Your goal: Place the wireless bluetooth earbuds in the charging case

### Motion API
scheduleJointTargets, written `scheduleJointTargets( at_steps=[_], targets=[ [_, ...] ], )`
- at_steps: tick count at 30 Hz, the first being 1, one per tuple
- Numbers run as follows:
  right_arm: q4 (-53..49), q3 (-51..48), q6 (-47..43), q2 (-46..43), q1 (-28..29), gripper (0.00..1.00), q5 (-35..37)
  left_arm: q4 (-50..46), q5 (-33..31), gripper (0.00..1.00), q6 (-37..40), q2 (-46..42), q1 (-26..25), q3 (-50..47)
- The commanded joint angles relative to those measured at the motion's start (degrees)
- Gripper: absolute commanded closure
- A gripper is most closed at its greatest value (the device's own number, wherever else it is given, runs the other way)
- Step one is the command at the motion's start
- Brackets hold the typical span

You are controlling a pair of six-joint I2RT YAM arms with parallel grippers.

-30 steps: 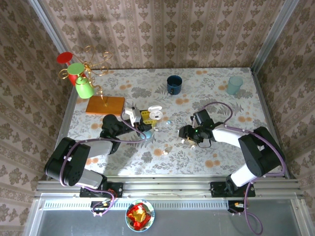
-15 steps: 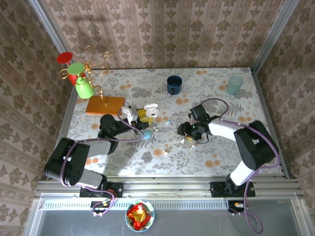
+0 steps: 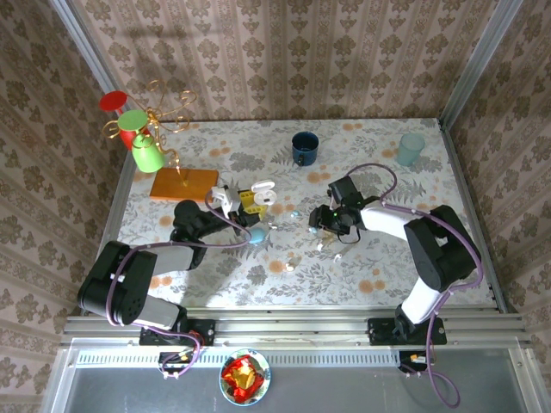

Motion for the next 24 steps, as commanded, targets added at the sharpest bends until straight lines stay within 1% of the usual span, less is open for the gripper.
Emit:
scheduleJointTargets(
  at_steps=[1, 3, 8, 10, 11, 16, 20, 23, 24],
  targets=[
    [1.42, 1.93, -0.90, 1.19, -0.79, 0.48, 3.23, 1.45, 0.55, 0.66, 0.94, -0.50, 0.63, -0.29],
    [1.72, 2.61, -1.15, 1.72, -0.95, 0.49, 2.93, 1.43, 0.58, 0.66, 0.98, -0.50, 0.62, -0.28],
    [1.83, 4.41, -2.07, 3.34, -1.27, 0.49, -0.41, 1.45, 0.62, 0.66, 0.99, -0.62, 0.90, -0.53],
    [1.10, 4.72, -2.99, 3.29, -1.21, 0.48, -0.26, 1.45, 0.54, 0.66, 1.11, -0.54, 1.05, -0.64],
    [-0.27, 5.07, -4.46, 3.03, -0.99, 0.48, 0.99, 1.45, 0.52, 0.67, 1.17, -0.59, 1.19, -0.72],
    [-9.07, 7.52, -11.32, 0.46, 1.31, 0.46, 11.51, 1.44, 0.58, 0.67, 1.54, -0.61, 2.20, -1.00],
    [-15.28, 9.84, -13.83, 0.12, 4.24, 0.47, 22.15, 1.46, 0.65, 0.67, 2.13, -0.81, 3.81, -1.51],
    [-20.48, 13.01, -14.54, 1.49, 7.63, 0.50, 31.79, 1.45, 0.96, 0.67, 2.32, -1.20, 4.92, -1.95],
    [-21.34, 14.15, -14.66, 2.18, 8.51, 0.51, 33.91, 1.45, 0.96, 0.67, 2.37, -1.35, 5.24, -2.12]
  ],
)
